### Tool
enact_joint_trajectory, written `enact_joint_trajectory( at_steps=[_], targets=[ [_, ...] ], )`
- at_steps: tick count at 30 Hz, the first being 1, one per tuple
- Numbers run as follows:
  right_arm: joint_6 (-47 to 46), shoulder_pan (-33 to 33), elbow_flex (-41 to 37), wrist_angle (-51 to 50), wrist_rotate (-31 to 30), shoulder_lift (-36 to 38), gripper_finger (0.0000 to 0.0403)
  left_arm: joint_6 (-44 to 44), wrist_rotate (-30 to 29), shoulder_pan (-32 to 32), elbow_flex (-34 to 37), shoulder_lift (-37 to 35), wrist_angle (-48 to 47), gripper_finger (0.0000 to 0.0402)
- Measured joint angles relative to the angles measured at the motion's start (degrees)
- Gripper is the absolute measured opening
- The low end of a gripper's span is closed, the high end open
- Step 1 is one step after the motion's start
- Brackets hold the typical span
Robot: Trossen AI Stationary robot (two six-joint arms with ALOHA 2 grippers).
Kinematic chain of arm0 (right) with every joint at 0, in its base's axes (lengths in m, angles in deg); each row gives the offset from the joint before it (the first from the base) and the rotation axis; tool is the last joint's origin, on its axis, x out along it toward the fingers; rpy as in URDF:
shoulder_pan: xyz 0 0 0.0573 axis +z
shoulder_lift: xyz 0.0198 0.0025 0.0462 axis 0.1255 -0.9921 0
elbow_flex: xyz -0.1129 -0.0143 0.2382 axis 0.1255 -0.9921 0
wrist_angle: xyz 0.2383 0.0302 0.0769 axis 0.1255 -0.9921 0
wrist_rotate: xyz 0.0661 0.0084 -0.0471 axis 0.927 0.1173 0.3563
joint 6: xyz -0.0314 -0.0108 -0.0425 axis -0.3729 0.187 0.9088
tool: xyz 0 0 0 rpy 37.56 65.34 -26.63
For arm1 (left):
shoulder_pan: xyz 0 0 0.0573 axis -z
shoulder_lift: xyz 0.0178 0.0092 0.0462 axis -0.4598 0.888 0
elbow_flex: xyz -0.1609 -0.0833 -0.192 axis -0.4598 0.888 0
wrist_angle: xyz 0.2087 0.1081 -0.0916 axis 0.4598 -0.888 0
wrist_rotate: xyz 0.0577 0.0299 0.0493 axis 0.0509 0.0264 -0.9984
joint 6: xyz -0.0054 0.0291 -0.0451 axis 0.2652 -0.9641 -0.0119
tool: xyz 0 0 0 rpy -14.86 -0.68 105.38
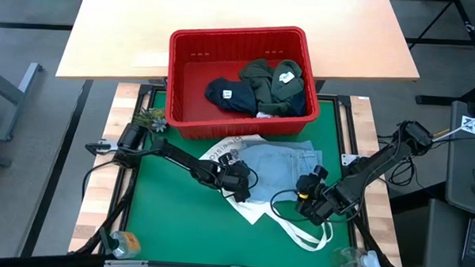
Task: Fold laundry
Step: Fold the light blue pants
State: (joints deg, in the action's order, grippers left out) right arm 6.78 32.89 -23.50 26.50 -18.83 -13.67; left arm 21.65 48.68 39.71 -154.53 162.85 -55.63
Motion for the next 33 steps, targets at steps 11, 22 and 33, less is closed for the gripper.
enact_joint_trajectory(
  at_steps=[11,22,33],
  targets=[
    [2.59,0.02,7.78,-16.36,-1.64,0.05,0.0205,-4.31,0.38,-0.12,0.17,-9.47,0.22,0.0097],
    [2.4,0.02,7.09,-13.95,-11.26,0.07,0.0205,-3.42,0.26,-0.67,0.1,-9.01,7.1,0.0097],
    [-0.52,0.07,-7.31,2.75,-2.63,0.07,0.0205,-0.57,2.05,3.98,0.05,-0.58,8.38,0.0098]
  ],
)
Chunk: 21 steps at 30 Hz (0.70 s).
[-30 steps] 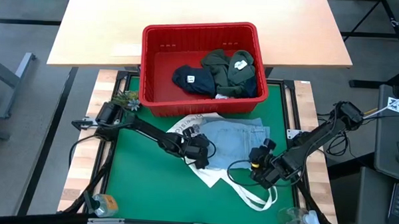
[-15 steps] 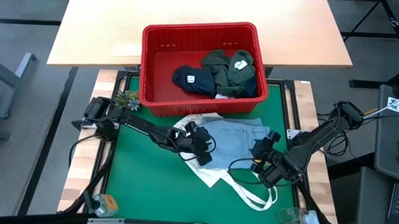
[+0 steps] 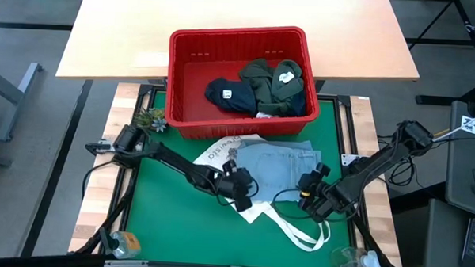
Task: Fold laundry
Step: Fold the light blue pants
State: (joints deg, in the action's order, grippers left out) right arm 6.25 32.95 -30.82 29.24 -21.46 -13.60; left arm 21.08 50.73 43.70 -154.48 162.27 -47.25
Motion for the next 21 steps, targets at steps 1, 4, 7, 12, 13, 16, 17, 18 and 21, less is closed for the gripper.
enact_joint_trajectory(
  at_steps=[1,4,7,12,13,16,17,18,21],
  targets=[
    [-0.29,0.0,-1.72,2.28,-0.05,0.02,0.0205,0.0,-0.32,0.29,-0.11,0.84,0.24,0.0098],
    [-0.49,0.02,-6.36,8.97,-1.11,0.17,0.0205,0.11,-1.94,0.95,-0.34,3.18,0.76,0.0098],
    [-0.49,0.02,-9.64,14.11,-1.33,0.29,0.0205,0.13,-3.91,1.39,-0.4,4.83,0.77,0.0098],
    [-0.49,0.02,-10.68,15.94,-1.38,0.26,0.0205,0.15,-5.61,1.47,-0.4,5.47,0.71,0.0098],
    [-0.49,0.0,-10.68,15.94,-1.31,0.22,0.0205,0.15,-5.63,1.46,-0.38,5.47,0.58,0.0098],
    [-0.47,0.0,-10.68,15.75,-0.89,0.2,0.0205,0.15,-5.63,1.55,-0.36,5.52,0.47,0.0098],
    [-0.47,0.0,-10.68,15.64,-0.5,0.2,0.0205,0.15,-5.7,1.7,-0.33,5.54,0.47,0.0098],
    [-0.48,-0.01,-10.68,15.46,-0.08,0.2,0.0205,0.15,-5.85,1.87,-0.32,5.54,0.47,0.0098],
    [-1.54,-0.07,-9.58,12.98,1.5,0.17,0.0205,0.2,-5.91,2.26,-0.24,5.31,0.45,0.0098]
  ],
)
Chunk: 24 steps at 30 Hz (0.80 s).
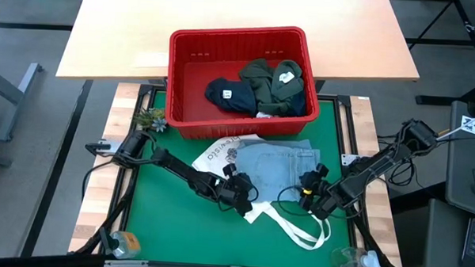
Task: Fold laundry
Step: Fold the light blue pants, then fold the dark blue boxer
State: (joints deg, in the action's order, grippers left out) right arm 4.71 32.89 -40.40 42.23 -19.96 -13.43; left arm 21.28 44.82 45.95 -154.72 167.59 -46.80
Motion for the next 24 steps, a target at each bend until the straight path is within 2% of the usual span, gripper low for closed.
enact_joint_trajectory(
  at_steps=[8,16,19,24],
  targets=[
    [-2.75,-0.04,10.2,-17.5,3.41,-0.44,0.0205,-0.43,-3.08,0.86,-1.51,-0.26,-1.09,0.0098],
    [-2.62,0.0,21.33,-36.45,1.9,-0.37,0.0205,-5.48,-2.85,0.93,-7.23,-0.94,-2.54,0.0098],
    [-2.62,0.0,23.6,-39.09,1.45,-0.36,0.0205,-8.65,-2.82,1.06,-10.61,-1.09,-2.56,0.0098],
    [0.16,0.0,24.06,-37.58,1.94,-0.35,0.0205,-12.92,-2.67,1.04,-15.08,-1.15,-2.43,0.0098]
  ],
)
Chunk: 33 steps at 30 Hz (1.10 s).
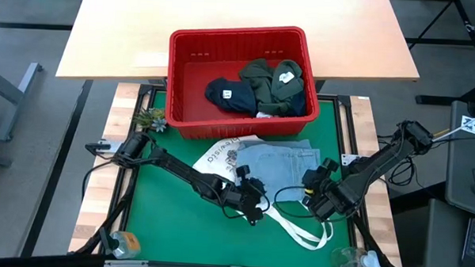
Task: Fold laundry
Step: Fold the dark blue boxer
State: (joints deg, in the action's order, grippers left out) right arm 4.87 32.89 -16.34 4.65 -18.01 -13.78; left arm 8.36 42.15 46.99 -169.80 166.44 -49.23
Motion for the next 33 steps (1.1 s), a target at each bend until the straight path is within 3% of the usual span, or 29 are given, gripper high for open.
enact_joint_trajectory(
  at_steps=[9,33],
  targets=[
    [1.74,0.0,0.07,0.99,0.79,0.07,0.0205,-4.19,-0.28,0.0,-5.44,-0.17,0.96,0.0098],
    [1.76,0.0,0.14,1.2,3.02,0.11,0.0205,-4.09,-0.48,0.07,-5.59,-0.22,1.09,0.0098]
  ],
)
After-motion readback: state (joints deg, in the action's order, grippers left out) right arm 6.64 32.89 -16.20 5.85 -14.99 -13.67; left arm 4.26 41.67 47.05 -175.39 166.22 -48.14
